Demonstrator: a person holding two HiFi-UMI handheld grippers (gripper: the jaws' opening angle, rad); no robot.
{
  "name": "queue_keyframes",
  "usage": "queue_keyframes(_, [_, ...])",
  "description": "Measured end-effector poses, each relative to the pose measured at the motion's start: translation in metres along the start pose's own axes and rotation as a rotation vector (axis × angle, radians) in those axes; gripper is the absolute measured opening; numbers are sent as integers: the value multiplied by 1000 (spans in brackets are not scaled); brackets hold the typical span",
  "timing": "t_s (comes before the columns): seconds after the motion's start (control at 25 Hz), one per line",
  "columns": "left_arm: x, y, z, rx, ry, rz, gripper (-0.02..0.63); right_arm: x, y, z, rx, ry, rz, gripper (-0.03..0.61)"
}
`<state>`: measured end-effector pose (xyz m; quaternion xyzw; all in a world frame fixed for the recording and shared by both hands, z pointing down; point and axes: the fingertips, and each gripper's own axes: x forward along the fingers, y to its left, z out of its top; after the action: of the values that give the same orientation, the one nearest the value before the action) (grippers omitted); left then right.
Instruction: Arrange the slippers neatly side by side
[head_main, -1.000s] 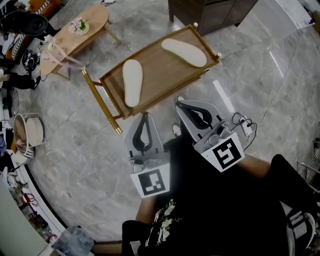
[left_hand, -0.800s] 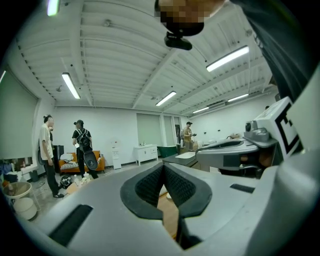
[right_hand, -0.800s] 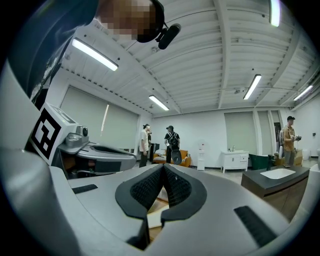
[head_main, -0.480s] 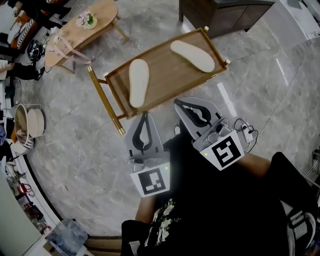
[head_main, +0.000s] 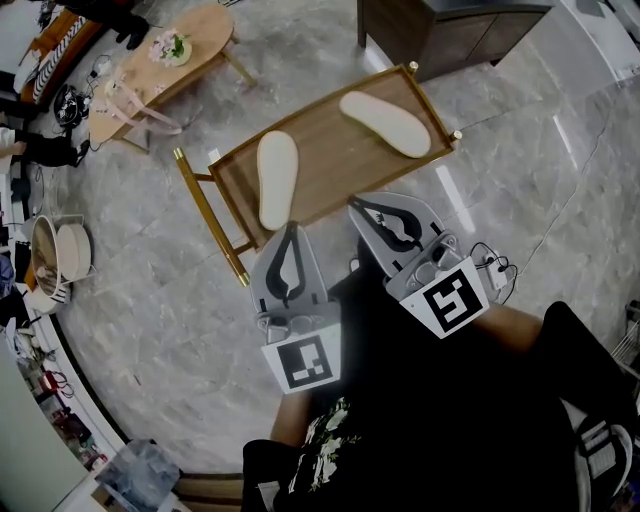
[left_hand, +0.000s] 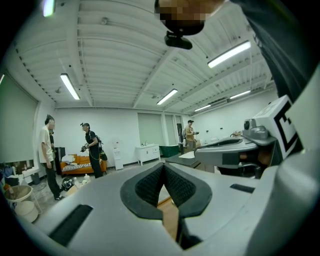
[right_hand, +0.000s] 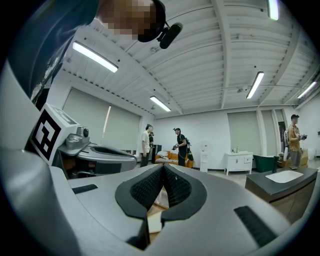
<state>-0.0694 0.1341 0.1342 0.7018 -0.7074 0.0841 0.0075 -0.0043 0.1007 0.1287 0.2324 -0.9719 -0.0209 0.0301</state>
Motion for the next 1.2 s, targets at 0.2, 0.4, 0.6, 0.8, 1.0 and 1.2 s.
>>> queue_keyframes(0.2, [17,7,2,-2,9,28,2,15,-14,1,7,-9,23,-2])
queue_keyframes(0.4, [39,9,2,8,26,45,2,31,-36,0,13,-16,39,-2])
queue_keyframes(0.6, [62,8,12,2,21,66,2,43,-58,5,13,-19,61,-2])
queue_keyframes(0.8, [80,3,18,-15,32,95,2,51,-78,7,15,-6,102,-2])
queue_keyframes(1.0, [93,4,13,-30,50,153,2,63,-89,-2,31,10,167,-2])
queue_keyframes(1.2, [96,15,5,-47,69,230,2,79,-88,-10,37,19,245,-2])
